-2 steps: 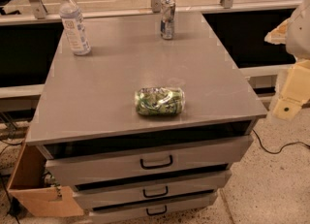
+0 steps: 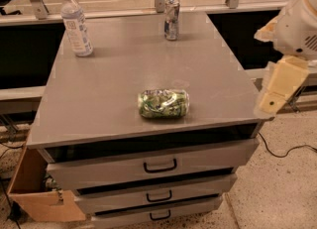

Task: Move blue plastic bottle near green can

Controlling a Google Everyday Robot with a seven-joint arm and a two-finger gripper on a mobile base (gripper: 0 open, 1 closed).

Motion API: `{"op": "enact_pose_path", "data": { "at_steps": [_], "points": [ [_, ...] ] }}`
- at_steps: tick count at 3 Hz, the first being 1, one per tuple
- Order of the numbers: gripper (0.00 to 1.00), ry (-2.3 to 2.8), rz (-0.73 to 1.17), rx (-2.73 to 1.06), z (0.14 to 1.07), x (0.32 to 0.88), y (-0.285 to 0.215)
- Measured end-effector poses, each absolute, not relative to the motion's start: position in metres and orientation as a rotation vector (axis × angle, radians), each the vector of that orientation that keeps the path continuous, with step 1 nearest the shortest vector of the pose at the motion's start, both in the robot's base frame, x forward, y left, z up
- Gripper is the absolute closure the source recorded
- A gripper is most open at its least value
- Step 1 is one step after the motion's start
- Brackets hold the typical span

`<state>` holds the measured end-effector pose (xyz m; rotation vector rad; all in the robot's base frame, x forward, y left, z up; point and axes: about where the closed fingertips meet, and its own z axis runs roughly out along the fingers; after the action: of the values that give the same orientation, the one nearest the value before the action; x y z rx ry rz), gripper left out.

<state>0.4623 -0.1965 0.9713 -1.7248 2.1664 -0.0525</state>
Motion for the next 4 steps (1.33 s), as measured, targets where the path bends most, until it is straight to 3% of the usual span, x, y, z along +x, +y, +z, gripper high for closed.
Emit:
{"op": "enact_pose_path", "data": {
  "at_steps": [1,3,4],
  "points": [
    [0.0,2.028,0.07,-1.743,0.959,0.523,-0.131],
    [0.0,1.849,0.248,-1.671,0.952,0.591,-0.001],
    [0.0,1.848,0.249,-1.671,0.952,0.591,-0.001]
  ]
}}
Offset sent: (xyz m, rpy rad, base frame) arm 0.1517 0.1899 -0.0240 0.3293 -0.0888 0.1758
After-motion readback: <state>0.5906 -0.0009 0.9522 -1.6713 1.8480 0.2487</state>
